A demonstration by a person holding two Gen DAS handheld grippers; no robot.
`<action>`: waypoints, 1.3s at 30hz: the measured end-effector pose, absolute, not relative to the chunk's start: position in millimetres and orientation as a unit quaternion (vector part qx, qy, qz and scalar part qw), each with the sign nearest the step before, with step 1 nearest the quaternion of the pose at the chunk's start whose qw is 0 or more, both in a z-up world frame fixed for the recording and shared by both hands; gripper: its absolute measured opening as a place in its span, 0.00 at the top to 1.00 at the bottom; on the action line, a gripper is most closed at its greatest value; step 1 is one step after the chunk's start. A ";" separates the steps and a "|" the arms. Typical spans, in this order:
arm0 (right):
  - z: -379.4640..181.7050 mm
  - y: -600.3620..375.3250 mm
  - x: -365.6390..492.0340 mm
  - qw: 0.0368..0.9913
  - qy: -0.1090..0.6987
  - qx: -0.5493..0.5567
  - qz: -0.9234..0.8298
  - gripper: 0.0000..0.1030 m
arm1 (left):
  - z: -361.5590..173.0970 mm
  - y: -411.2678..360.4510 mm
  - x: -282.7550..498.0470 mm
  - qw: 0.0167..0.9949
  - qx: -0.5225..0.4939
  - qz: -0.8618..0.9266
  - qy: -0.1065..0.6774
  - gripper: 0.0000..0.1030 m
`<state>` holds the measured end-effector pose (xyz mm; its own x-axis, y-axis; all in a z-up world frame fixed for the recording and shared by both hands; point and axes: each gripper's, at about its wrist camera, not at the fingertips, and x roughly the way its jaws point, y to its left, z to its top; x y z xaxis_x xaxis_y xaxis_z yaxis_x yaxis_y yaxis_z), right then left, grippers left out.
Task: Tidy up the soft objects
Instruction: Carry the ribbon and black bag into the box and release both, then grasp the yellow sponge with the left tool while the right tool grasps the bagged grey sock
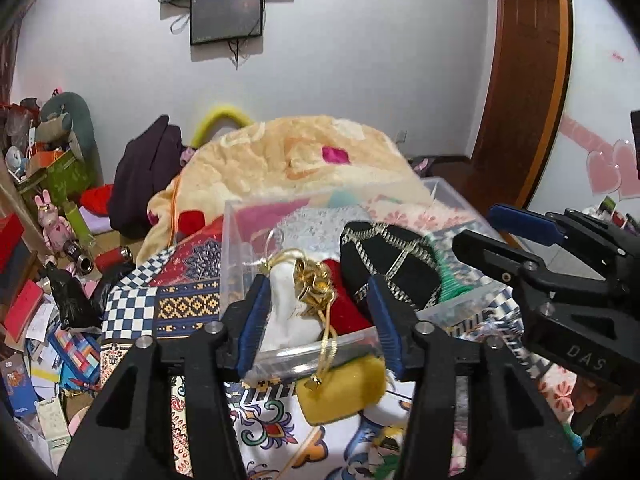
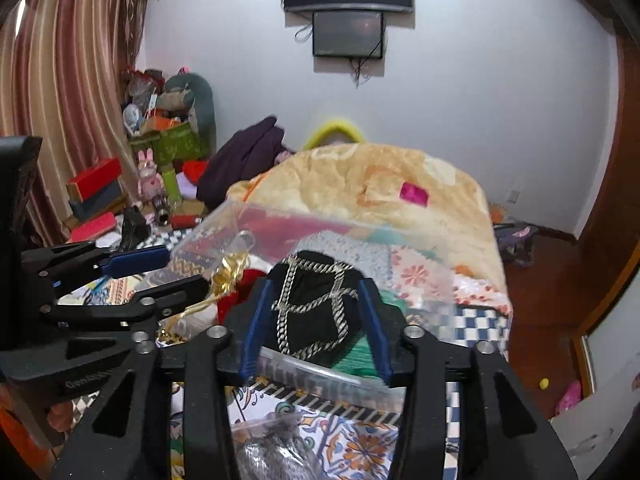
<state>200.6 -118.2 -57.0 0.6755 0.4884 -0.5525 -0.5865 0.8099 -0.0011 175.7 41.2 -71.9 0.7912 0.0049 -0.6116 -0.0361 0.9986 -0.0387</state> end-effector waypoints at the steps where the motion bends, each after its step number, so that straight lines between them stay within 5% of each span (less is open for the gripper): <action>1: -54.0 -121.3 198.0 0.913 0.268 -0.086 0.295 0.50 | -68.8 40.8 172.5 0.947 -0.025 0.010 0.319 0.45; 11: -60.8 -138.7 171.0 0.922 0.253 -0.082 0.282 0.32 | -66.6 40.1 141.2 0.953 -0.026 0.008 0.302 0.26; 33: -151.3 -147.2 162.6 0.873 0.377 -0.060 0.304 0.27 | -153.2 32.4 169.3 0.909 -0.057 0.000 0.412 0.25; 37: -148.7 -147.9 160.4 0.872 0.372 -0.058 0.312 0.42 | -154.9 32.4 172.2 0.909 -0.068 0.002 0.410 0.25; 39: -146.3 -148.4 157.6 0.875 0.365 -0.056 0.312 0.58 | -155.8 33.2 172.5 0.909 -0.077 0.000 0.410 0.25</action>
<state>157.6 -148.4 -146.3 0.5380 0.5053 -0.6747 -0.5873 0.7988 0.1299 172.5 33.2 -155.8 0.6635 -0.0630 -0.7456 -0.0629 0.9882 -0.1395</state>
